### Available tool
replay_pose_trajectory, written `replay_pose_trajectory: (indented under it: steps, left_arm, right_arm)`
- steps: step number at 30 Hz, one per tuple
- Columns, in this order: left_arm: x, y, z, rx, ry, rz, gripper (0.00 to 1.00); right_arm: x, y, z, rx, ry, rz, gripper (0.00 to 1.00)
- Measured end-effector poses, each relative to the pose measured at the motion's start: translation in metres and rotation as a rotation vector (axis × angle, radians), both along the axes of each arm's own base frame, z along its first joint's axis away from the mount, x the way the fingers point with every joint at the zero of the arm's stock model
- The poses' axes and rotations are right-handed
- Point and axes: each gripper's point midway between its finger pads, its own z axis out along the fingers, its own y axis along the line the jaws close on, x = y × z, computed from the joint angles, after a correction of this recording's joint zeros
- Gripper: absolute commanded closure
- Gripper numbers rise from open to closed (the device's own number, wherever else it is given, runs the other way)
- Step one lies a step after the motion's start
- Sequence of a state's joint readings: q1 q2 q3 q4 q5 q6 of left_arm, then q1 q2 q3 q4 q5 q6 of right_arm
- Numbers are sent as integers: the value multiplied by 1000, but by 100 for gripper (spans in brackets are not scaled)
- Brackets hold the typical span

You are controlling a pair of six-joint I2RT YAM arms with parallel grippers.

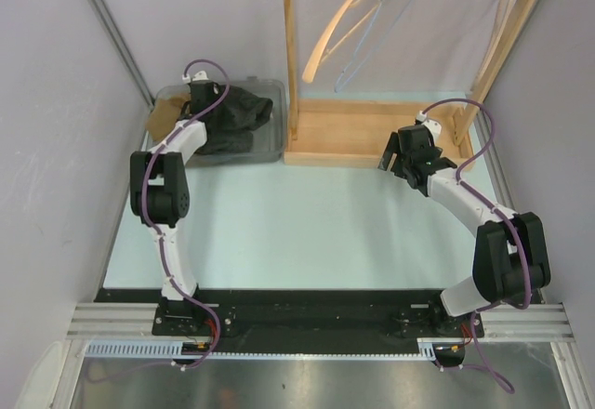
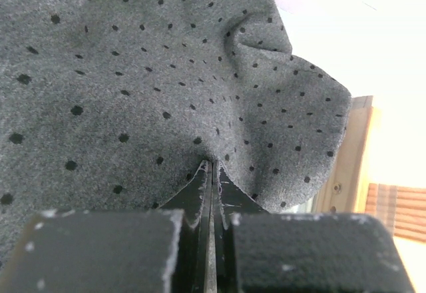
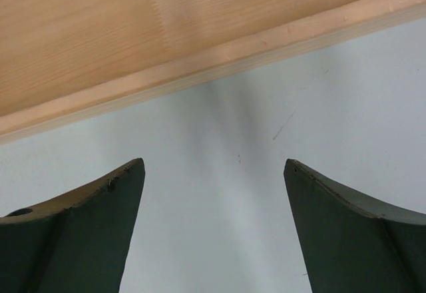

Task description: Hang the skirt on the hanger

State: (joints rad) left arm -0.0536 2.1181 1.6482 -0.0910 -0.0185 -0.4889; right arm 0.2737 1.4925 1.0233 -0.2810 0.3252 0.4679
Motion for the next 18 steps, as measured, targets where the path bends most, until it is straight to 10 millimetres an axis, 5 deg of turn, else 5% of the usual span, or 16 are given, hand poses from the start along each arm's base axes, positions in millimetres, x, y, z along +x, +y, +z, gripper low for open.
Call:
replay_pose_trajectory:
  steps: [10, 14, 18]
  left_arm:
    - [-30, -4, 31, -17, -37, -27, 100]
    - [-41, -5, 77, -21, -117, -42, 100]
    - [-58, -7, 143, -11, -243, -72, 100]
  right_arm:
    - [-4, -1, 6, 2, -5, 0, 10]
    - [-6, -1, 15, 9, -26, 1, 6]
    - [-12, -3, 27, 18, -57, 0, 0]
